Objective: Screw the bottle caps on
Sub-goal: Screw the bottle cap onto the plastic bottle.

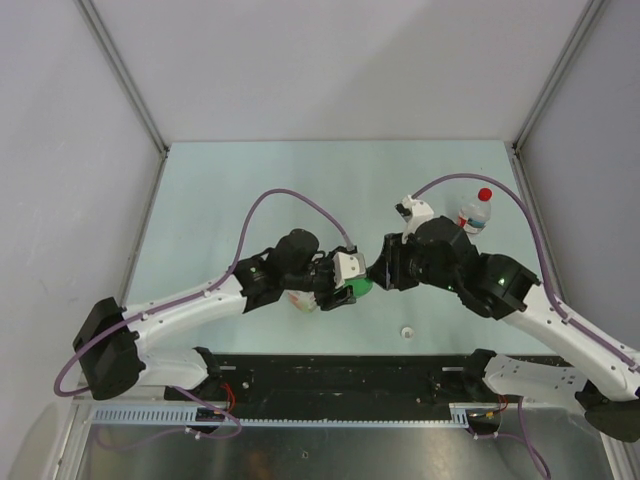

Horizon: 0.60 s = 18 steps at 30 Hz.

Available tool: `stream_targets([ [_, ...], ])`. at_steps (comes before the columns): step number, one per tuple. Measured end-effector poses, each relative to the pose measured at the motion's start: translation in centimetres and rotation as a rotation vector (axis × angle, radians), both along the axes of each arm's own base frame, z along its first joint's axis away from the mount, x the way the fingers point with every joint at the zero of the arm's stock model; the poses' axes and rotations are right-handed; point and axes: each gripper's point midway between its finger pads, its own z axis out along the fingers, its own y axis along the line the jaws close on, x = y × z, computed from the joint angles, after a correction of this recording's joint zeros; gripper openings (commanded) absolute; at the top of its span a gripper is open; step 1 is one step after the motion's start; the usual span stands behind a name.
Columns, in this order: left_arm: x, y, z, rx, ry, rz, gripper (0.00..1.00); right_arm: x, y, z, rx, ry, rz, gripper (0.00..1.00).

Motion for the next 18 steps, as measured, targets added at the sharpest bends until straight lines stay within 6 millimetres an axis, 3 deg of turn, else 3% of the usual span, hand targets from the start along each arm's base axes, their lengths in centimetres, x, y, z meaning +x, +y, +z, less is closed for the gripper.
stream_targets([
  [8, 1.2, 0.0, 0.6, -0.022, -0.049, 0.053, 0.0, 1.0, -0.1, 0.9, 0.057, 0.003, -0.099, 0.46],
  [12, 1.9, -1.2, 2.9, -0.115, -0.099, 0.056, 0.0, 0.7, -0.1, 0.5, 0.058, 0.015, -0.094, 0.53],
  [18, 2.2, -1.8, 4.0, -0.165, -0.115, 0.061, 0.0, 1.0, 0.0, 0.5, 0.05, -0.012, -0.078, 0.66],
])
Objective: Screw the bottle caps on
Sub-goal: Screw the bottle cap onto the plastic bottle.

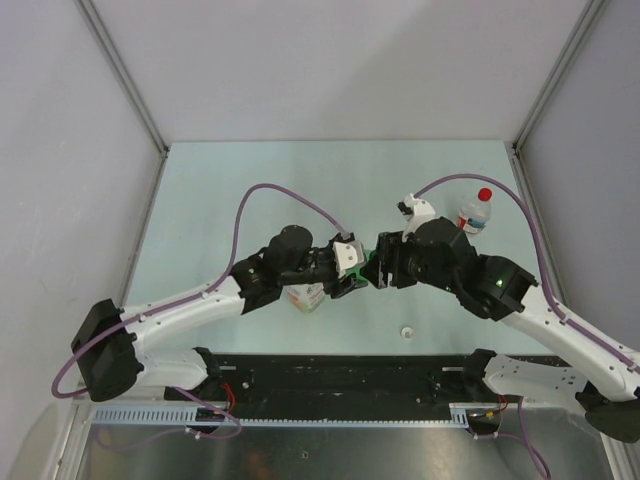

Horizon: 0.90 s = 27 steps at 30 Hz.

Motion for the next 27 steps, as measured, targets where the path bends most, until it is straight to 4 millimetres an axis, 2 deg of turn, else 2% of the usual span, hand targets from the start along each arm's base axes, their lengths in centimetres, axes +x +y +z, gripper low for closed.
stream_targets([
  [8, -0.1, -0.8, 0.4, -0.038, 0.02, -0.015, 0.0, -0.1, -0.2, 0.9, -0.014, -0.088, 0.056, 0.84],
  [12, -0.4, -1.2, 0.1, -0.042, 0.038, -0.034, 0.0, -0.9, -0.6, 2.8, 0.009, -0.177, 0.113, 0.94],
  [15, -0.7, -1.3, -0.1, -0.043, 0.053, -0.051, 0.0, -1.6, -1.2, 4.6, 0.036, -0.262, 0.154, 0.98],
  [19, -1.4, -1.5, 0.0, -0.05, 0.063, -0.087, 0.0, -2.4, -2.8, 6.5, 0.034, -0.387, 0.196, 0.99],
  [24, -2.4, -1.7, -0.1, -0.062, 0.074, -0.147, 0.0, -2.8, -4.4, 7.3, -0.034, -0.519, 0.246, 0.94],
  [27, -3.4, -1.6, -0.9, -0.054, 0.088, -0.194, 0.0, -3.7, -4.5, 7.4, -0.073, -0.596, 0.34, 0.9],
])
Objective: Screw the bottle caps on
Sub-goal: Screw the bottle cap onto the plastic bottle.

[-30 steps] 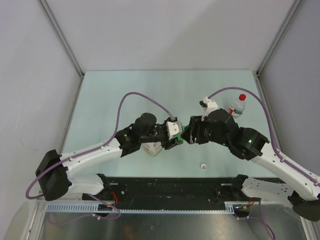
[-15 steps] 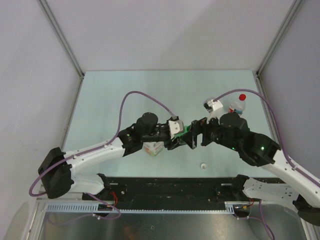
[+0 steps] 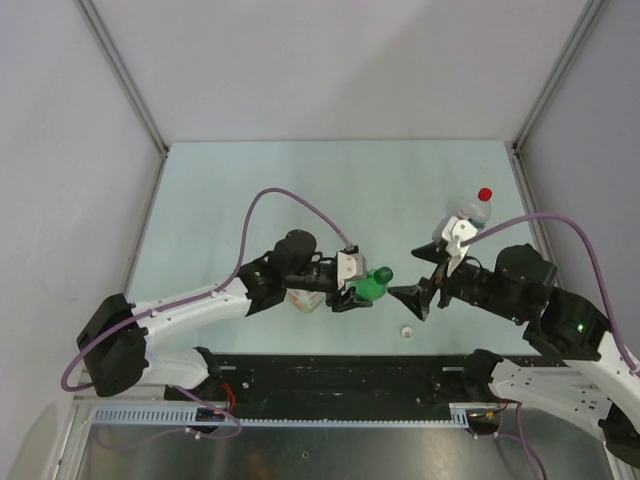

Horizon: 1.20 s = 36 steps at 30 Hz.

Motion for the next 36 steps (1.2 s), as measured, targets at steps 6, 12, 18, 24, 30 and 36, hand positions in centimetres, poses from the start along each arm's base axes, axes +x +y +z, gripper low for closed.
stream_targets([
  [6, -1.6, 0.6, -1.1, 0.012, 0.008, -0.073, 0.0, -2.2, 1.0, -1.0, -0.121, -0.127, 0.238, 0.85],
  [12, -2.7, 0.9, -0.4, -0.006, -0.015, -0.137, 0.0, -3.1, 2.3, -2.9, -0.226, -0.179, 0.402, 0.74],
  [18, -3.1, 1.0, -0.7, 0.001, -0.017, -0.162, 0.0, -3.2, 3.1, -3.7, -0.255, -0.183, 0.462, 0.66],
  [24, -3.3, 1.1, -0.9, 0.006, -0.019, -0.177, 0.0, -3.5, 3.3, -3.7, -0.254, -0.185, 0.482, 0.58],
  [30, -3.4, 1.2, -1.1, 0.015, -0.012, -0.177, 0.0, -3.4, 3.8, -4.3, -0.265, -0.163, 0.499, 0.57],
  [36, -3.5, 1.3, -1.2, 0.018, -0.008, -0.179, 0.0, -3.1, 4.2, -5.0, -0.284, -0.139, 0.503, 0.51],
])
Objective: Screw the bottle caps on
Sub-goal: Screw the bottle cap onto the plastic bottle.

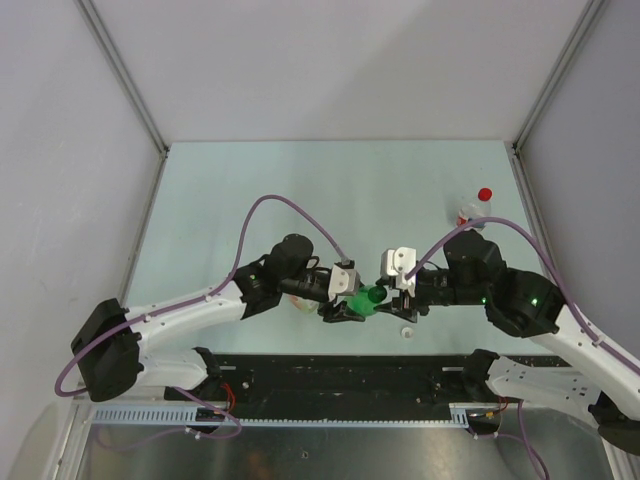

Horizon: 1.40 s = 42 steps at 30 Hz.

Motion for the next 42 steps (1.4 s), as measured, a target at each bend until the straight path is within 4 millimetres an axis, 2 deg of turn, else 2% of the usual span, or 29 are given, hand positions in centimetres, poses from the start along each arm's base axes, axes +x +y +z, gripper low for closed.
stream_targets([
  [5, -0.1, 0.0, 0.0, 0.0, 0.002, -0.004, 0.0, 0.1, 0.0, -0.1, -0.003, 0.004, -0.004, 0.44],
  [8, -0.2, 0.0, -0.1, 0.002, 0.005, -0.009, 0.0, 0.2, 0.1, -0.3, -0.009, 0.007, -0.01, 0.29],
  [11, -0.3, 0.2, -0.2, 0.01, 0.009, -0.01, 0.0, 0.4, 0.1, -0.4, -0.014, 0.015, -0.021, 0.24],
  [16, -0.1, 0.2, -0.4, 0.017, 0.007, 0.001, 0.0, 0.6, 0.1, -0.6, -0.017, 0.039, -0.047, 0.24],
  [21, 0.9, 0.3, -0.3, 0.028, 0.008, 0.076, 0.0, 1.2, -0.1, -0.6, -0.008, 0.075, -0.123, 0.24],
  [34, 6.6, 0.6, 0.6, 0.032, -0.024, 0.423, 0.0, 6.9, -0.1, 0.3, 0.246, 0.269, -0.672, 0.2],
  [42, 8.5, 0.1, 1.0, 0.035, -0.054, 0.505, 0.0, 8.8, -0.7, 0.5, 0.346, 0.317, -0.891, 0.25],
])
